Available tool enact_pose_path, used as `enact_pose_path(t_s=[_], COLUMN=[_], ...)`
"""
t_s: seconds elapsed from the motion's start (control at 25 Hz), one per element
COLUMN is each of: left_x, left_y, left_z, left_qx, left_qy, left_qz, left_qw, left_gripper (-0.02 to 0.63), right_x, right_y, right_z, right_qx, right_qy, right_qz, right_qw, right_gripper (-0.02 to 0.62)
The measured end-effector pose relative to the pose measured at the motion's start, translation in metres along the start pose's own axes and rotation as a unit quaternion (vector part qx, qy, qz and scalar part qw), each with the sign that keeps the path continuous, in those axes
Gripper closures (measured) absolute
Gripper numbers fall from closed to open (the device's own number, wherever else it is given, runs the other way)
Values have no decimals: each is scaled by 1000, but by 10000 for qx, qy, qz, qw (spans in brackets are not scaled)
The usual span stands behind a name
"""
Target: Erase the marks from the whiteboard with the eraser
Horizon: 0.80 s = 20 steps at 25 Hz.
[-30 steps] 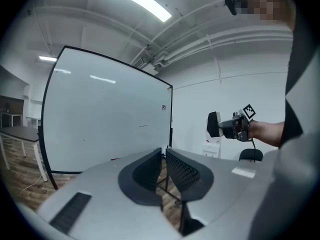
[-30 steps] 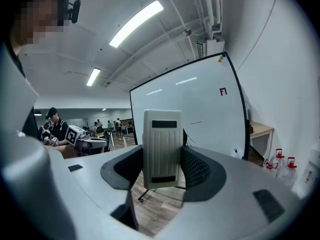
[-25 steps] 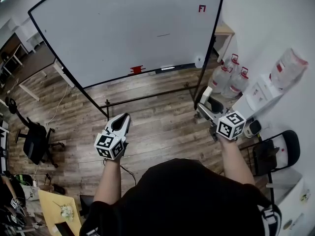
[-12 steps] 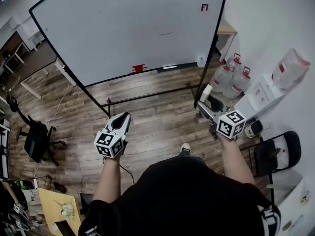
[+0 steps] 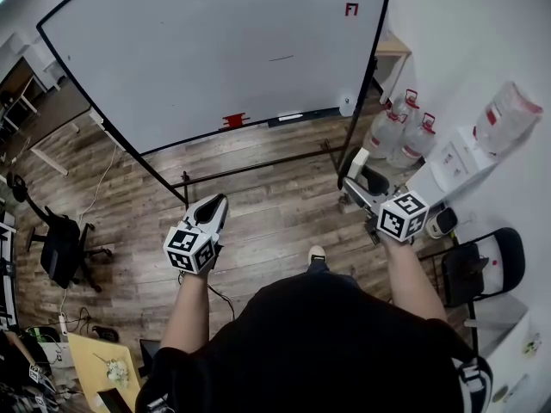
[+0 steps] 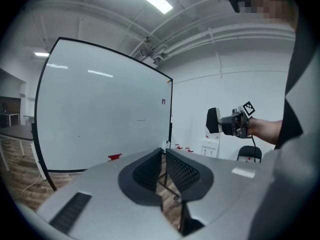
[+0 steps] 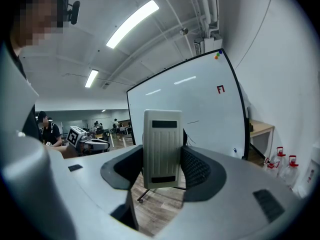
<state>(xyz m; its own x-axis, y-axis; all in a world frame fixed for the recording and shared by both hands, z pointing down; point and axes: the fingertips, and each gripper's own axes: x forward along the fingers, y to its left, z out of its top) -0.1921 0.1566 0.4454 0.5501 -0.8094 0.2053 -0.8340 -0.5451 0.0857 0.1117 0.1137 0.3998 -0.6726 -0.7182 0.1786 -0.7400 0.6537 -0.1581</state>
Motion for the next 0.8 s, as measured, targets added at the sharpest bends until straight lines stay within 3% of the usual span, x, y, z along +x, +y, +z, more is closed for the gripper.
enact_pose_path(t_s=[0.56,0.8], left_x=[34,50], left_y=[6,8], left_z=[-9,-8], left_qx=[-89,-108], left_qy=[151,216], left_qz=[98,133], left_qw=[9998,9996], left_gripper=[568,568], right_x=[28,36], right_y=[-30,-55], right_z=[-6,-6], right_qx=[56,126], right_qy=[110,155], right_qz=[169,53], right_qw=[9998,9998], right_gripper=[365,365])
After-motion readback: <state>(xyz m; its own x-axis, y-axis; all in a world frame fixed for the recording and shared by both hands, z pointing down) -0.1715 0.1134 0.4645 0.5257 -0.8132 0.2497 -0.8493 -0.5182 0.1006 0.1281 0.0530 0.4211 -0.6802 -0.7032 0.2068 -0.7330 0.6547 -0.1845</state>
